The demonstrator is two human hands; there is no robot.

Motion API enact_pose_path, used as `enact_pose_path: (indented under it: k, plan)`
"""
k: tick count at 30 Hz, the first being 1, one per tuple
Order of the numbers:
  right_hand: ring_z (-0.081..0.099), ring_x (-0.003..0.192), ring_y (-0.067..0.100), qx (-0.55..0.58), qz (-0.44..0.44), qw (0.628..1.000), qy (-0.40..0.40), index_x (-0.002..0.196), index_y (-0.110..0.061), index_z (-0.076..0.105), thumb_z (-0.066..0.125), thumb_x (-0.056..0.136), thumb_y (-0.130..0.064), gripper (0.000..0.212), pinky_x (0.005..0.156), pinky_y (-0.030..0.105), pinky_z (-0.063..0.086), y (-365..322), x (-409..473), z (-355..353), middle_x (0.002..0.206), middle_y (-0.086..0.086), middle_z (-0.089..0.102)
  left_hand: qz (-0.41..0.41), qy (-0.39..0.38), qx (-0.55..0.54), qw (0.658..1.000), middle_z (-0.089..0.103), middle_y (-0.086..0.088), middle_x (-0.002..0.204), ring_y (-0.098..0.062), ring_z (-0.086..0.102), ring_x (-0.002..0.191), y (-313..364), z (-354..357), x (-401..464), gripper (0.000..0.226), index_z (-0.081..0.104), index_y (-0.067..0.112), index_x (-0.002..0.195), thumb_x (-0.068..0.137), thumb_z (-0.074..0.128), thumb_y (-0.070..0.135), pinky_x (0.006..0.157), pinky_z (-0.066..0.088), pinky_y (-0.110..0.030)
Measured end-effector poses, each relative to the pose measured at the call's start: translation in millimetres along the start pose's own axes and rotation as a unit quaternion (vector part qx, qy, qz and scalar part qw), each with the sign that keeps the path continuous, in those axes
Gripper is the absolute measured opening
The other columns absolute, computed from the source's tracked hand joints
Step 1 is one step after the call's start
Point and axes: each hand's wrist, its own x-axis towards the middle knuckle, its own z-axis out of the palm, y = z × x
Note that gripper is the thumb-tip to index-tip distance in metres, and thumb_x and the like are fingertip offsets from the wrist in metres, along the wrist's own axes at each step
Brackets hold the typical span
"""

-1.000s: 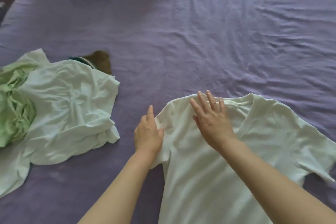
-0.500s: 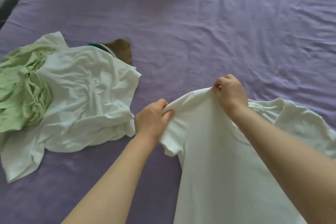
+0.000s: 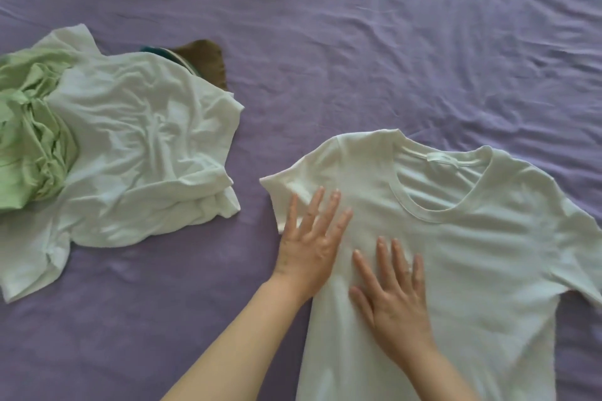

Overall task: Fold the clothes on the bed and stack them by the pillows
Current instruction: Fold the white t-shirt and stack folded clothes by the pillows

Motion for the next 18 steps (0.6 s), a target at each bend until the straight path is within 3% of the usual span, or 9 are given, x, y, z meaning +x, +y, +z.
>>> enact_pose_path:
  k: [2, 5, 7, 10, 13, 15, 16, 18]
  plan:
    - [0.021, 0.14, 0.033, 0.0, 0.03, 0.999, -0.016, 0.139, -0.025, 0.041, 0.015, 0.097, -0.054, 0.057, 0.11, 0.06, 0.015, 4, -9, -3, 0.148, 0.018, 0.035, 0.003, -0.041, 0.021, 0.999, 0.044, -0.011, 0.145, -0.035, 0.039, 0.134, 9, 4, -19, 0.055, 0.056, 0.022, 0.133, 0.079, 0.07, 0.026, 0.101, 0.035, -0.065]
    - [0.023, 0.14, 0.034, -0.007, 0.062, 0.997, -0.046, 0.137, -0.022, 0.046, 0.011, 0.096, -0.055, 0.063, 0.11, 0.059, 0.014, 10, -23, -8, 0.148, 0.017, 0.036, -0.093, -0.051, 0.007, 0.994, 0.044, -0.016, 0.144, -0.036, 0.041, 0.133, 21, -3, -34, 0.05, 0.055, 0.018, 0.133, 0.087, 0.051, 0.037, 0.103, 0.034, -0.063]
    - [0.022, 0.139, 0.034, 0.002, 0.074, 0.995, -0.064, 0.137, -0.022, 0.047, 0.008, 0.096, -0.055, 0.065, 0.109, 0.058, 0.014, 11, -34, -11, 0.148, 0.017, 0.036, -0.164, -0.035, -0.042, 0.985, 0.048, -0.02, 0.139, -0.039, 0.049, 0.126, 31, -11, -45, 0.055, 0.056, 0.011, 0.131, 0.082, 0.062, 0.035, 0.103, 0.038, -0.058]
    - [0.014, 0.142, 0.034, -0.006, 0.017, 0.996, -0.092, 0.138, -0.027, 0.043, 0.007, 0.096, -0.055, 0.062, 0.107, 0.06, 0.016, 11, -59, -9, 0.147, 0.015, 0.038, -0.282, -0.045, -0.122, 0.951, 0.055, -0.02, 0.127, -0.039, 0.056, 0.111, 50, -23, -68, 0.067, 0.054, 0.005, 0.13, 0.073, 0.079, 0.028, 0.094, 0.047, -0.049]
    - [0.004, 0.145, 0.027, -0.005, 0.017, 0.995, -0.101, 0.14, -0.03, 0.035, 0.005, 0.095, -0.058, 0.061, 0.107, 0.061, 0.018, 31, -87, -8, 0.149, 0.008, 0.033, -0.364, -0.098, -0.194, 0.905, 0.054, -0.015, 0.126, -0.034, 0.052, 0.112, 70, -37, -89, 0.065, 0.044, 0.006, 0.139, 0.084, 0.069, 0.029, 0.096, 0.042, -0.044]
    - [0.017, 0.143, 0.028, 0.002, 0.073, 0.99, -0.119, 0.142, -0.029, 0.036, 0.001, 0.094, -0.059, 0.067, 0.105, 0.063, 0.024, 48, -106, -12, 0.149, 0.009, 0.035, -0.394, -0.128, -0.232, 0.88, 0.048, -0.009, 0.132, -0.027, 0.046, 0.119, 83, -42, -101, 0.064, 0.033, 0.011, 0.145, 0.09, 0.06, 0.031, 0.101, 0.036, -0.037]
    - [0.02, 0.142, 0.029, -0.012, 0.09, 0.989, -0.12, 0.144, -0.028, 0.033, -0.005, 0.091, -0.06, 0.072, 0.104, 0.063, 0.024, 55, -116, -14, 0.15, 0.008, 0.032, -0.411, -0.134, -0.252, 0.866, 0.045, -0.008, 0.135, -0.025, 0.044, 0.122, 89, -45, -107, 0.063, 0.03, 0.013, 0.146, 0.092, 0.057, 0.03, 0.101, 0.036, -0.036]
    - [0.001, 0.144, 0.029, -0.058, 0.099, 0.984, -0.135, 0.148, -0.033, 0.007, -0.023, 0.08, -0.064, 0.08, 0.109, 0.06, 0.012, 65, -136, -13, 0.157, 0.005, 0.005, -0.45, -0.157, -0.281, 0.833, 0.045, -0.008, 0.136, -0.026, 0.046, 0.122, 101, -54, -116, 0.059, 0.029, 0.016, 0.145, 0.093, 0.054, 0.027, 0.098, 0.039, -0.037]
